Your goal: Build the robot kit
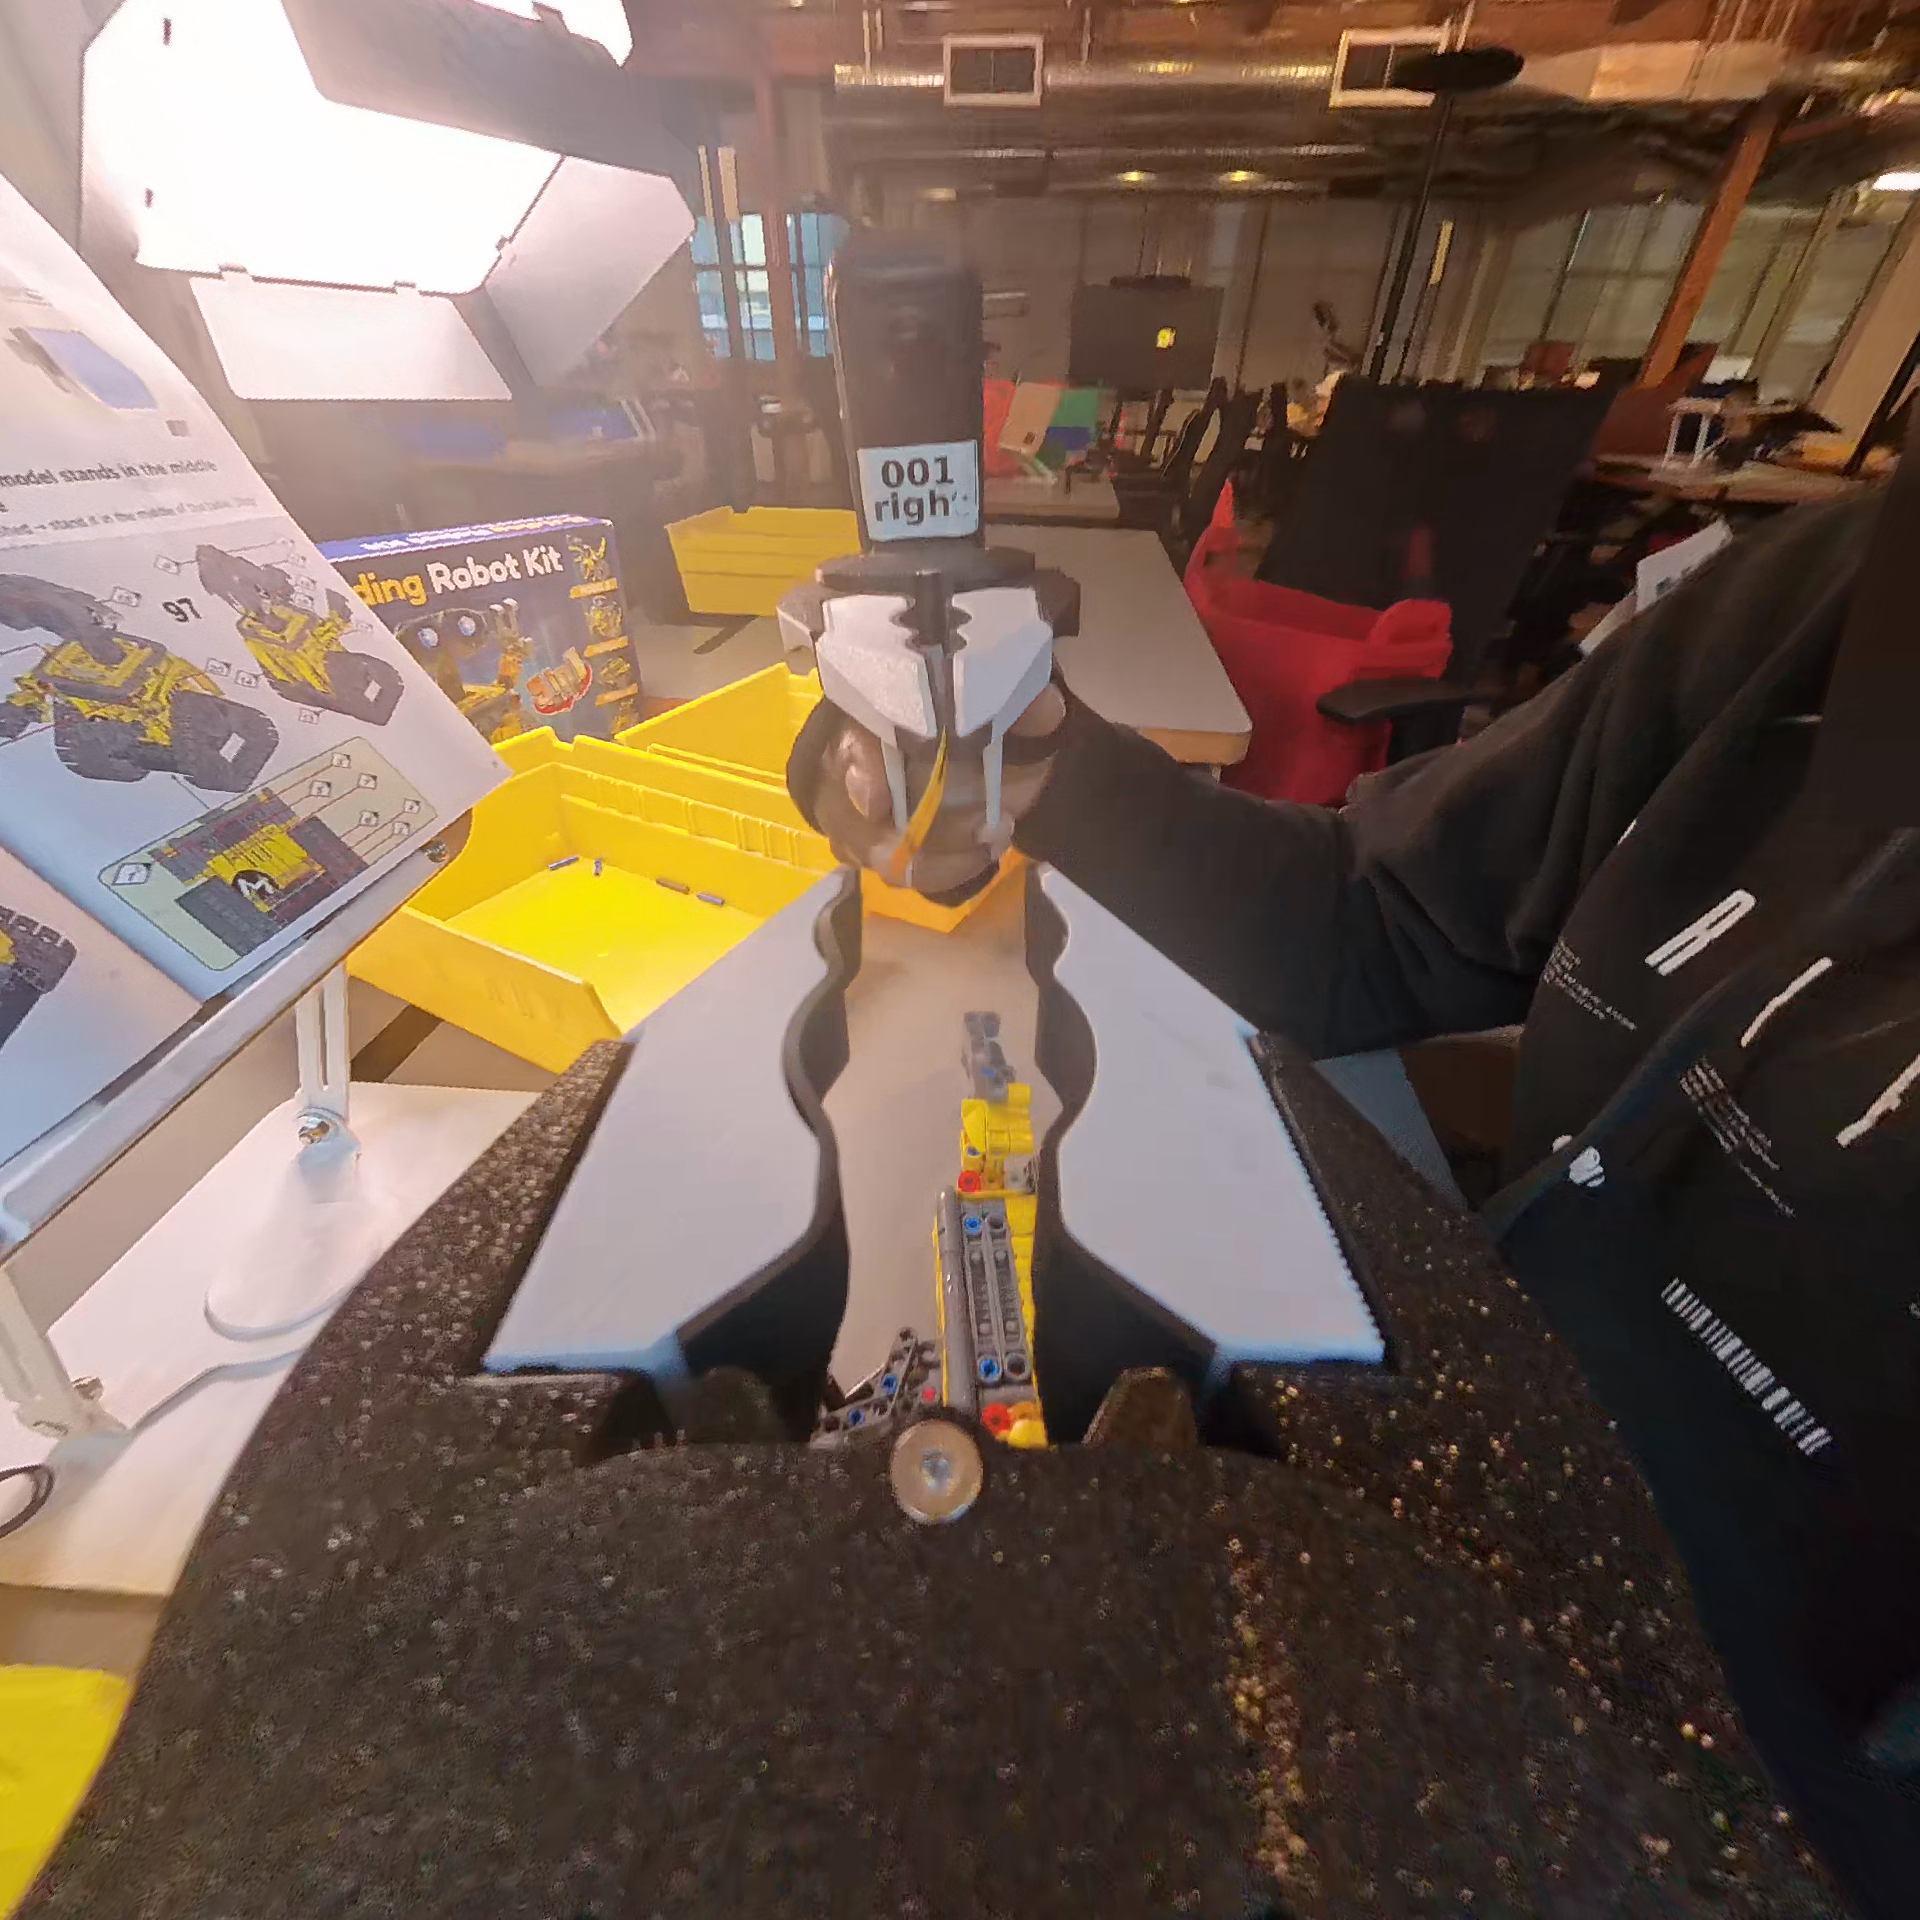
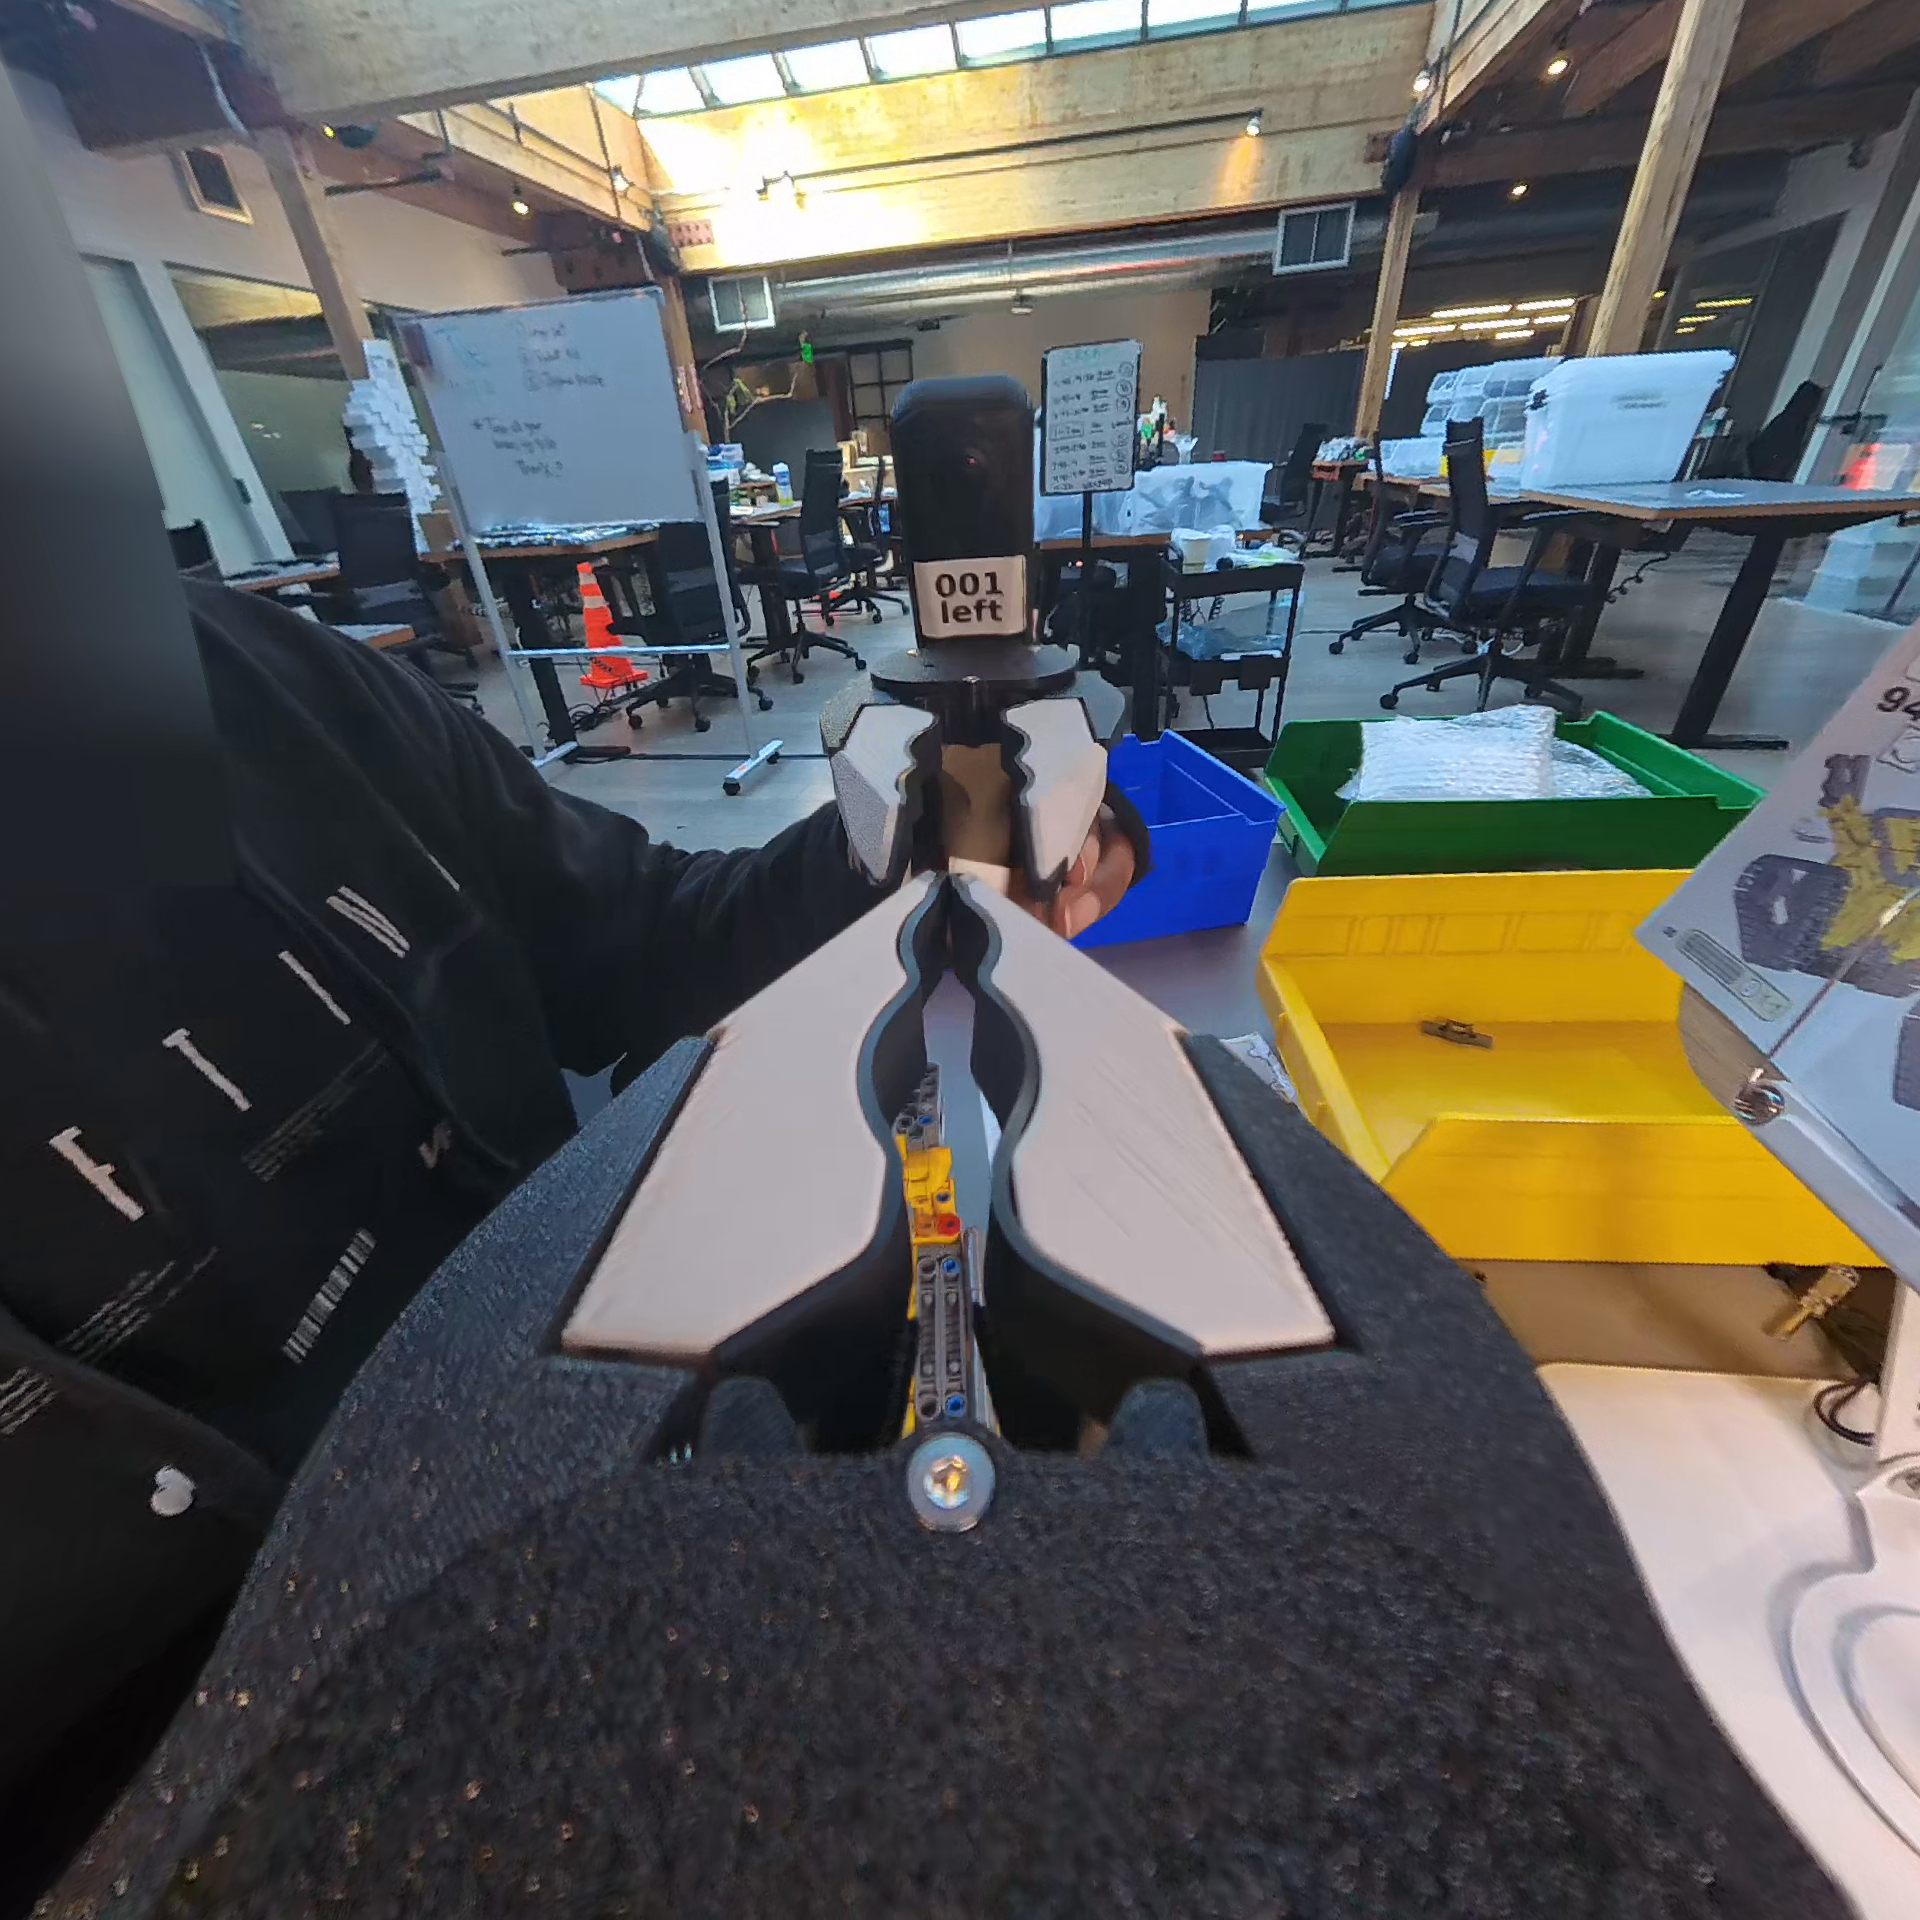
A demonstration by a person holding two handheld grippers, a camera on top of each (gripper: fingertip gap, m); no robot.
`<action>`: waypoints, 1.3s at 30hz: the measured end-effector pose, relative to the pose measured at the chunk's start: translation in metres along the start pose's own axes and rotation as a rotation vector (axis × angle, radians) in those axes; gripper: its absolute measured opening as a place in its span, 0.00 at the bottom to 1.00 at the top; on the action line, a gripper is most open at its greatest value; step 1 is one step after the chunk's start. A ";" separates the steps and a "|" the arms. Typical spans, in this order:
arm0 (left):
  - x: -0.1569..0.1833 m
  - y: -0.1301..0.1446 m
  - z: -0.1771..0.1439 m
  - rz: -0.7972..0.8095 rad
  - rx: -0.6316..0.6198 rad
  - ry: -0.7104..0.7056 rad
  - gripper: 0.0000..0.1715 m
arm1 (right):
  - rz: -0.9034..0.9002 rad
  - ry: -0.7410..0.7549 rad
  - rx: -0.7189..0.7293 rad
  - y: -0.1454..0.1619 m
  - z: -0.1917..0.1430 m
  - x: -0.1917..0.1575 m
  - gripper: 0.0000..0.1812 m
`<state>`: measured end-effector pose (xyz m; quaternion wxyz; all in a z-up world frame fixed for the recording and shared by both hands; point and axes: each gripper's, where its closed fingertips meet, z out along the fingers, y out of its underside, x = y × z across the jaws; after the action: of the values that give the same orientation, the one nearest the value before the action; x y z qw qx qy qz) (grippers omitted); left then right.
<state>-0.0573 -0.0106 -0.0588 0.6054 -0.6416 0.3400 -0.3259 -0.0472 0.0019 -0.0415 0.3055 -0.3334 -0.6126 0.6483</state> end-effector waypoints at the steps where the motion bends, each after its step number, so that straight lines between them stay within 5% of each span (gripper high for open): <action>1: 0.000 0.003 -0.003 0.017 -0.029 -0.020 0.19 | -0.003 0.002 -0.009 -0.001 -0.002 -0.001 0.00; 8: 0.006 0.089 -0.036 -0.057 -0.345 -0.065 0.24 | 0.042 0.054 -0.143 0.011 -0.022 -0.006 0.00; 17: 0.018 0.153 -0.046 -0.045 -0.469 -0.074 0.27 | 0.209 0.079 -0.350 0.043 -0.038 -0.020 0.00; 22: 0.020 0.159 -0.036 0.033 -0.490 -0.027 0.14 | 0.323 -0.007 -0.460 0.065 -0.027 -0.039 0.00; 39: 0.012 0.156 -0.033 -0.012 -0.289 0.009 0.14 | 0.714 -0.235 -0.827 0.138 0.002 -0.042 0.00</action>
<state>-0.0845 -0.0443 -0.2131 0.5032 -0.7226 0.3823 -0.2802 -0.0221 -0.0422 -0.1768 -0.1597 -0.5380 -0.6947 0.4499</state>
